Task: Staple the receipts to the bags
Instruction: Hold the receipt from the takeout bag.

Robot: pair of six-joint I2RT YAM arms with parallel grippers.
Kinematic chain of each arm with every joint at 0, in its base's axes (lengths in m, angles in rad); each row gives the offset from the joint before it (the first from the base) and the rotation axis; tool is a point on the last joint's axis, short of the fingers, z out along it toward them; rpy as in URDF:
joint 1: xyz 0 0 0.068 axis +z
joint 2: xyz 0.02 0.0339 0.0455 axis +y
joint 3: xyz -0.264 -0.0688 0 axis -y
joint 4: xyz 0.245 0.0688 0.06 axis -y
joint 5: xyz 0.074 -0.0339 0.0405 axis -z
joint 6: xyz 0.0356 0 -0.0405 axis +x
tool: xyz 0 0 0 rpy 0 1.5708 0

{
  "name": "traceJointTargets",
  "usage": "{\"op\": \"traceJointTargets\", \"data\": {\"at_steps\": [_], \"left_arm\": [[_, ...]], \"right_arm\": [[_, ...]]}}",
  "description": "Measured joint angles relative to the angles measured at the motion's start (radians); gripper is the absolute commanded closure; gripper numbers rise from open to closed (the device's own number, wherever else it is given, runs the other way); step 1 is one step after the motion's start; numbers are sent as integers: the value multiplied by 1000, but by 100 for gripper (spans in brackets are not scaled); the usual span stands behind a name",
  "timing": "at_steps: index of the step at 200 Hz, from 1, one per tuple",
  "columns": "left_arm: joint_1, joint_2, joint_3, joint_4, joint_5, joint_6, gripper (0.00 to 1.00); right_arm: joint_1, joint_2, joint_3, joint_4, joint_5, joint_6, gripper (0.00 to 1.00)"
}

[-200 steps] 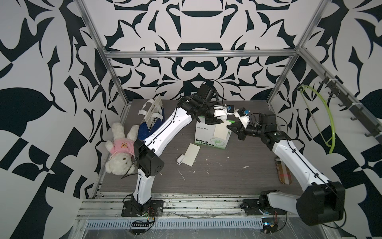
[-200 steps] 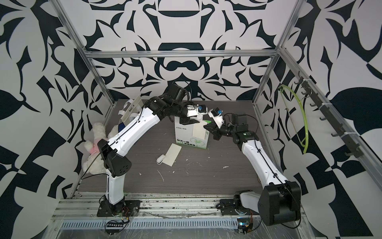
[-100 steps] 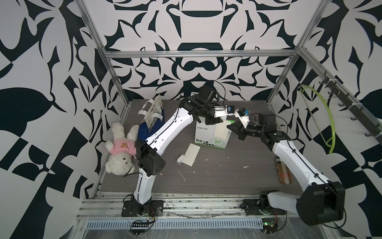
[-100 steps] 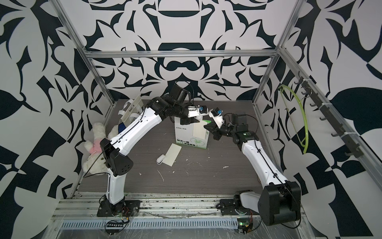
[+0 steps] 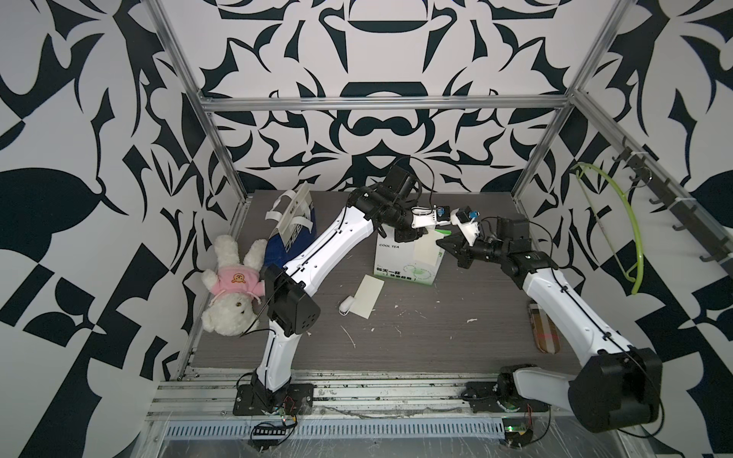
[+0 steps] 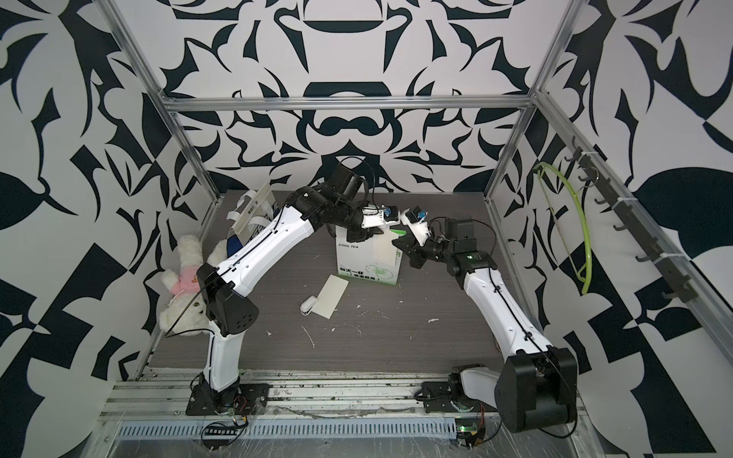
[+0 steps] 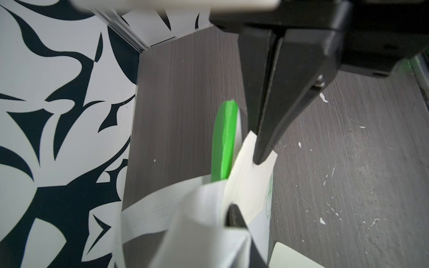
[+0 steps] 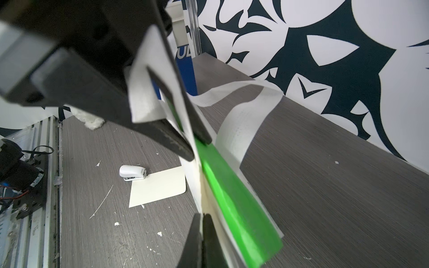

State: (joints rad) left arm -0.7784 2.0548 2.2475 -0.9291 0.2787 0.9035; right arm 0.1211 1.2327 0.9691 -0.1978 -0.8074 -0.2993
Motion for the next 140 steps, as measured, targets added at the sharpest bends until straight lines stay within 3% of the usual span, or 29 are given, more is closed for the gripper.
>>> {"op": "traceJointTargets", "data": {"at_steps": [15,37,59,115,140], "left_arm": [[-1,0,0,-4,2,2,100],[-1,0,0,-5,3,6,100],[0,1,0,-3,-10,6,100],[0,4,16,1,-64,-18,100],[11,5,17,33,-90,-65,100]], "right_arm": [[0,0,0,-1,6,0,97],[-1,0,0,-5,34,11,57],[-2,-8,0,-25,81,29,36],[-25,-201,0,-197,290,188,32],[-26,-300,0,-274,335,278,43]]}}
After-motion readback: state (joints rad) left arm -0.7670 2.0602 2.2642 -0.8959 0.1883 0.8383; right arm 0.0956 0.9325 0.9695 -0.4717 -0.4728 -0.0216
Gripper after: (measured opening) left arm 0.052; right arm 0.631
